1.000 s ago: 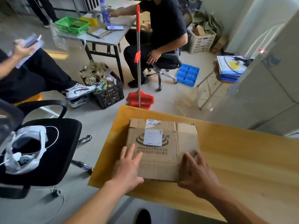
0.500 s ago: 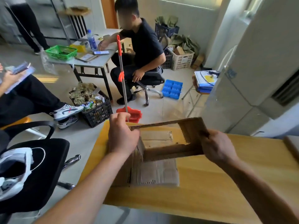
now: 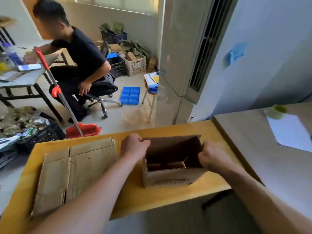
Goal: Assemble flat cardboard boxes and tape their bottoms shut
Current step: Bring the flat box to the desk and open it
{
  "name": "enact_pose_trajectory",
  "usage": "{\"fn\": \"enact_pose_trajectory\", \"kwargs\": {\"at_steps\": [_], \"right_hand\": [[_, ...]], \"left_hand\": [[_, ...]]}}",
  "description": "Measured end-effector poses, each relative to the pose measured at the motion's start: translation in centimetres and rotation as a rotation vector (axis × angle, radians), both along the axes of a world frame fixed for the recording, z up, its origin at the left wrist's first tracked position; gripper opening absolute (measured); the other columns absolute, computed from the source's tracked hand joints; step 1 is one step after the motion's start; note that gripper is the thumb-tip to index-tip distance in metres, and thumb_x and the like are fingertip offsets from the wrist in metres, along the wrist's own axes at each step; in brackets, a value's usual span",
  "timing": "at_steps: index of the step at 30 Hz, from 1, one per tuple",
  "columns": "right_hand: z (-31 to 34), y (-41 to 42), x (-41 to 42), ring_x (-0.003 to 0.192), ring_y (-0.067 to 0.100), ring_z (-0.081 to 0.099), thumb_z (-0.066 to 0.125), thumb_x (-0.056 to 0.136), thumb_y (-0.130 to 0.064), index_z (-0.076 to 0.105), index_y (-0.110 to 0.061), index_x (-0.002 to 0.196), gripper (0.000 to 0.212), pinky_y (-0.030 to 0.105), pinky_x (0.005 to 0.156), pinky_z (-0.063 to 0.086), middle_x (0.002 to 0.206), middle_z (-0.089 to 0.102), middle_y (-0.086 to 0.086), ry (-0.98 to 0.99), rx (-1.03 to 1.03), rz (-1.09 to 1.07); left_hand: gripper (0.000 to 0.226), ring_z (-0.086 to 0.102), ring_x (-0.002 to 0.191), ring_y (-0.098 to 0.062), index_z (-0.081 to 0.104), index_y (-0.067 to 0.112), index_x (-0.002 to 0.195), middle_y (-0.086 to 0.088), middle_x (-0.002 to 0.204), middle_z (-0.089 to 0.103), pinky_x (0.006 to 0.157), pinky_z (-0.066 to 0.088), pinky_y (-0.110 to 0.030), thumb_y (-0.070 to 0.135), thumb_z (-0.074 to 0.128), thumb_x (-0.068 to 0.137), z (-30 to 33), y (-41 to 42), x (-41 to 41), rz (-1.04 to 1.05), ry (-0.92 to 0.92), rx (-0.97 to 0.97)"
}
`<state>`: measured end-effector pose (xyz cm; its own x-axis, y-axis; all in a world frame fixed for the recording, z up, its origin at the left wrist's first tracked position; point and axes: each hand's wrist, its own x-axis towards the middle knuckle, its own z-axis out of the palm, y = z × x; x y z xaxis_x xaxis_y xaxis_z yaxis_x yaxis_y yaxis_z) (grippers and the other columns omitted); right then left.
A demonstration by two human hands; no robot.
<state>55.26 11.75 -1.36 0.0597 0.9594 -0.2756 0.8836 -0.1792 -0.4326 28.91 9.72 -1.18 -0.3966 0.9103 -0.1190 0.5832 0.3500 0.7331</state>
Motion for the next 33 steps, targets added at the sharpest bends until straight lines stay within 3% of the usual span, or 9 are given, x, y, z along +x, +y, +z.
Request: {"fn": "enact_pose_trajectory", "kwargs": {"at_steps": [7, 11, 15, 18, 20, 22, 24, 27, 33], "right_hand": [[-0.4, -1.6, 2.4, 0.087, 0.011, 0.064, 0.061, 0.076, -0.069, 0.054, -0.033, 0.101, 0.045, 0.032, 0.072, 0.055, 0.096, 0.064, -0.010, 0.345, -0.019, -0.068], [0.9, -2.0, 3.6, 0.098, 0.003, 0.064, 0.054, 0.065, -0.084, 0.062, -0.036, 0.109, 0.066, 0.025, 0.083, 0.052, 0.104, 0.067, -0.020, 0.520, -0.107, 0.188], [-0.7, -1.9, 3.6, 0.085, -0.001, 0.064, 0.060, 0.077, -0.070, 0.066, -0.037, 0.092, 0.037, 0.019, 0.064, 0.054, 0.092, 0.067, -0.016, 0.351, -0.065, 0.124], [-3.8, -2.3, 2.3, 0.083, 0.001, 0.061, 0.062, 0.063, -0.078, 0.054, -0.042, 0.097, 0.050, 0.026, 0.064, 0.056, 0.095, 0.061, -0.015, 0.318, 0.137, -0.090], [-4.7, -2.4, 1.8, 0.095, 0.004, 0.056, 0.070, 0.048, -0.083, 0.040, -0.051, 0.118, 0.083, 0.026, 0.072, 0.054, 0.120, 0.051, -0.019, 0.429, 0.214, -0.241], [-5.5, -1.9, 1.5, 0.115, -0.002, 0.044, 0.078, 0.053, -0.071, 0.017, -0.060, 0.141, 0.107, 0.031, 0.091, 0.048, 0.144, 0.026, -0.028, 0.614, 0.202, -0.276], [-5.7, -1.8, 1.0, 0.113, -0.008, 0.041, 0.077, 0.072, -0.055, 0.007, -0.071, 0.139, 0.099, 0.026, 0.093, 0.043, 0.141, 0.020, -0.035, 0.752, 0.111, -0.231], [-5.1, -2.2, 0.1, 0.114, -0.001, 0.046, 0.062, 0.083, -0.056, 0.030, -0.069, 0.132, 0.059, 0.023, 0.087, 0.045, 0.125, 0.036, -0.037, 0.730, 0.061, -0.173], [-1.4, -2.3, 6.5, 0.094, -0.009, 0.054, 0.048, 0.099, -0.048, 0.058, -0.046, 0.101, 0.010, 0.017, 0.073, 0.043, 0.098, 0.056, -0.033, 0.612, 0.433, -0.550]], "left_hand": [[0.056, 0.056, 0.084, -0.013, 0.062, 0.026, 0.090, 0.002, 0.091, 0.062, 0.074, 0.043, -0.017, 0.079, 0.049, 0.077, -0.4, 0.4, 2.3, -0.563, -0.203, 0.012], [0.096, 0.032, 0.134, -0.001, 0.048, 0.037, 0.136, 0.019, 0.143, 0.042, 0.111, 0.030, -0.029, 0.090, 0.056, 0.057, -1.6, 0.0, 0.8, -0.950, 0.081, -0.166], [0.052, 0.054, 0.111, -0.013, 0.057, 0.032, 0.109, 0.014, 0.117, 0.051, 0.085, 0.040, -0.013, 0.049, 0.083, 0.067, -3.3, 0.3, 1.8, -0.578, 0.105, 0.198], [0.105, 0.034, 0.133, -0.023, 0.028, 0.030, 0.143, 0.003, 0.144, 0.029, 0.103, 0.039, -0.035, 0.048, 0.088, 0.058, -4.5, 1.3, 2.4, -0.263, 0.250, 0.250], [0.131, 0.004, 0.147, -0.017, -0.009, 0.049, 0.149, 0.013, 0.160, 0.001, 0.112, 0.020, -0.042, 0.046, 0.088, 0.061, -5.4, 2.1, 2.2, -0.307, 0.077, 0.139], [0.122, 0.011, 0.144, -0.011, -0.004, 0.061, 0.143, 0.018, 0.158, 0.009, 0.112, 0.023, -0.036, 0.038, 0.087, 0.065, -6.2, 3.1, 1.5, -0.395, -0.135, 0.087], [0.079, 0.031, 0.137, -0.011, 0.038, 0.051, 0.128, 0.021, 0.142, 0.031, 0.104, 0.032, -0.020, 0.033, 0.086, 0.068, -6.6, 3.8, 1.0, -0.448, -0.148, 0.158], [0.024, 0.031, 0.138, -0.013, 0.058, 0.031, 0.080, 0.012, 0.145, 0.037, 0.104, 0.027, -0.027, 0.034, 0.080, 0.073, -6.7, 4.2, 1.9, -0.475, -0.079, 0.237], [0.020, 0.036, 0.133, -0.008, 0.057, 0.022, 0.070, -0.009, 0.141, 0.051, 0.100, 0.037, -0.029, 0.025, 0.070, 0.085, -3.4, 6.8, 13.3, -0.503, -0.072, 0.397]]}}
